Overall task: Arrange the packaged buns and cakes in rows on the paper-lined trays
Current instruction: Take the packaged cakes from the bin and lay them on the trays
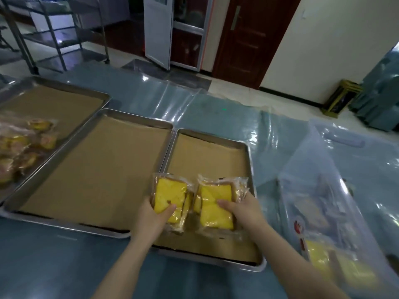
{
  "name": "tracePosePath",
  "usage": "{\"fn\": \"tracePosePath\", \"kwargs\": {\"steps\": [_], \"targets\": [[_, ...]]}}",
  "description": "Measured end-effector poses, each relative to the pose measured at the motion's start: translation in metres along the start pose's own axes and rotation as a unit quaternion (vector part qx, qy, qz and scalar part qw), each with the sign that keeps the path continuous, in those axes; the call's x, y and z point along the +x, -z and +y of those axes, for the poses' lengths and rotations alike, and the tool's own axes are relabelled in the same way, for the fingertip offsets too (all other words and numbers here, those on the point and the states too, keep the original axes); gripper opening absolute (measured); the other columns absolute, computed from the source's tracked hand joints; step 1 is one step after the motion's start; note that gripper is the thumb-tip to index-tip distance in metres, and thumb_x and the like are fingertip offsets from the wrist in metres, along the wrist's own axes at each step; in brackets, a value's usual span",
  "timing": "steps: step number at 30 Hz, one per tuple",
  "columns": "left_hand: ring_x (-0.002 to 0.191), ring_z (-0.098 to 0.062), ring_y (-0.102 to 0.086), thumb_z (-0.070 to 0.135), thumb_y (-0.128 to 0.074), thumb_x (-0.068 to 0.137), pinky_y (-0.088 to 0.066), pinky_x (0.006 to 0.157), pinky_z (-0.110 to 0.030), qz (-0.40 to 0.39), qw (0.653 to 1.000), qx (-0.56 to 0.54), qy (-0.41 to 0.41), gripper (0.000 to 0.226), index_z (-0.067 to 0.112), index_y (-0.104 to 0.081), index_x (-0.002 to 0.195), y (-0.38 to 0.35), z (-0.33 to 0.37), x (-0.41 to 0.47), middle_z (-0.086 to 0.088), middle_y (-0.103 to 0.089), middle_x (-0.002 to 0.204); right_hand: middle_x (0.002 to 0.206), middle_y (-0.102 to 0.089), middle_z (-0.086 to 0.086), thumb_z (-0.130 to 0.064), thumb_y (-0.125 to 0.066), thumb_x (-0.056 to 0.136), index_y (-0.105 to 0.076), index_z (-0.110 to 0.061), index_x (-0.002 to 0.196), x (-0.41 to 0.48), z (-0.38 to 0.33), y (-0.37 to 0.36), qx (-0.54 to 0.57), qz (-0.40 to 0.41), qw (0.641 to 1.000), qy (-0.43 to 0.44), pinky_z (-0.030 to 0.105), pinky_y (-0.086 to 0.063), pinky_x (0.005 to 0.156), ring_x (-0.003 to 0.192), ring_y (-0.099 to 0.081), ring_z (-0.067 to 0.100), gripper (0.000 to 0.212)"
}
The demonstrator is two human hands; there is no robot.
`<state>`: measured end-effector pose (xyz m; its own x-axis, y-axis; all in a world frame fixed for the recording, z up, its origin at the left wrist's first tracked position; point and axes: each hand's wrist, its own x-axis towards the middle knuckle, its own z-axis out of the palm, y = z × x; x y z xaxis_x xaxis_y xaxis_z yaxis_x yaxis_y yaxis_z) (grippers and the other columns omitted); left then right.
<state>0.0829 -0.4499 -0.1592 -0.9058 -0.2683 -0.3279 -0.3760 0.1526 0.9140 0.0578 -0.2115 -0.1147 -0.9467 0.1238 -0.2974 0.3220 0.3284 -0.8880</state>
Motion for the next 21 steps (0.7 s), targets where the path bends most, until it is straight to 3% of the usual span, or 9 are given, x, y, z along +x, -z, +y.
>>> {"fn": "tracePosePath", "kwargs": {"steps": [3, 5, 6, 8, 10, 13, 17, 21], "targets": [[0.098, -0.016, -0.061, 0.035, -0.079, 0.070, -0.052, 0.082, -0.042, -0.022, 0.998, 0.061, -0.023, 0.062, 0.025, -0.045, 0.120, -0.004, -0.019, 0.001, 0.009, -0.060, 0.108, 0.118, -0.061, -0.008, -0.037, -0.082, 0.070, -0.035, -0.029, 0.128, 0.004, 0.021, -0.019, -0.045, 0.047, 0.997, -0.036, 0.018, -0.049, 0.062, 0.085, -0.064, 0.006, 0.075], [0.116, -0.012, -0.049, 0.033, -0.080, 0.069, -0.045, 0.095, -0.038, -0.036, 0.992, 0.100, -0.066, 0.085, 0.029, -0.030, 0.138, -0.005, -0.028, 0.000, 0.012, -0.049, 0.126, 0.141, -0.045, -0.001, -0.045, -0.077, 0.073, -0.007, -0.033, 0.147, 0.004, 0.032, -0.026, -0.111, 0.094, 0.988, -0.045, 0.029, -0.048, 0.085, 0.115, -0.056, 0.022, 0.103], [0.122, -0.009, -0.042, 0.031, -0.080, 0.070, -0.040, 0.100, -0.034, -0.046, 0.986, 0.128, -0.094, 0.093, 0.032, -0.022, 0.143, -0.005, -0.032, -0.001, 0.012, -0.043, 0.134, 0.152, -0.031, 0.002, -0.050, -0.073, 0.074, 0.004, -0.035, 0.148, 0.003, 0.037, -0.029, -0.155, 0.109, 0.981, -0.033, 0.038, -0.041, 0.098, 0.131, -0.042, 0.027, 0.108], [0.133, -0.009, -0.029, 0.031, -0.077, 0.074, -0.033, 0.105, -0.032, -0.083, 0.966, 0.193, -0.149, 0.101, 0.036, -0.009, 0.148, -0.006, -0.036, -0.003, 0.011, -0.026, 0.149, 0.160, -0.004, 0.004, -0.061, -0.062, 0.078, 0.013, -0.036, 0.148, 0.001, 0.044, -0.032, -0.251, 0.109, 0.962, -0.003, 0.046, -0.024, 0.112, 0.145, -0.013, 0.030, 0.106], [0.140, -0.011, -0.019, 0.034, -0.072, 0.079, -0.028, 0.107, -0.029, -0.108, 0.949, 0.237, -0.180, 0.096, 0.038, -0.006, 0.148, -0.007, -0.035, -0.003, 0.011, -0.008, 0.156, 0.159, 0.012, 0.005, -0.067, -0.049, 0.082, 0.013, -0.037, 0.148, -0.002, 0.047, -0.033, -0.325, 0.080, 0.942, 0.016, 0.050, -0.015, 0.116, 0.146, 0.004, 0.028, 0.096], [0.140, -0.012, -0.021, 0.035, -0.064, 0.085, -0.026, 0.110, -0.030, -0.110, 0.937, 0.261, -0.204, 0.080, 0.034, -0.015, 0.148, -0.001, -0.020, 0.003, 0.009, -0.017, 0.155, 0.159, 0.015, 0.001, -0.063, -0.045, 0.087, 0.004, -0.034, 0.150, -0.003, 0.036, -0.032, -0.354, 0.043, 0.933, 0.055, 0.049, -0.009, 0.117, 0.145, 0.012, 0.021, 0.085], [0.136, -0.014, -0.030, 0.038, -0.059, 0.088, -0.029, 0.110, -0.043, -0.106, 0.908, 0.319, -0.251, 0.068, 0.030, -0.024, 0.146, 0.005, 0.025, 0.004, 0.007, -0.031, 0.150, 0.160, 0.001, -0.006, -0.052, -0.051, 0.091, -0.015, -0.034, 0.150, -0.010, -0.005, -0.016, -0.350, 0.018, 0.924, 0.151, 0.037, -0.013, 0.117, 0.146, 0.002, 0.015, 0.072], [0.140, -0.009, -0.019, 0.043, -0.054, 0.089, -0.020, 0.114, -0.041, -0.092, 0.879, 0.346, -0.315, 0.063, 0.034, -0.025, 0.145, -0.001, 0.078, -0.014, 0.012, -0.027, 0.151, 0.156, -0.023, -0.007, -0.040, -0.060, 0.090, -0.036, -0.034, 0.143, -0.028, -0.059, 0.014, -0.345, 0.037, 0.905, 0.244, 0.018, -0.014, 0.107, 0.141, -0.022, 0.012, 0.059]]}}
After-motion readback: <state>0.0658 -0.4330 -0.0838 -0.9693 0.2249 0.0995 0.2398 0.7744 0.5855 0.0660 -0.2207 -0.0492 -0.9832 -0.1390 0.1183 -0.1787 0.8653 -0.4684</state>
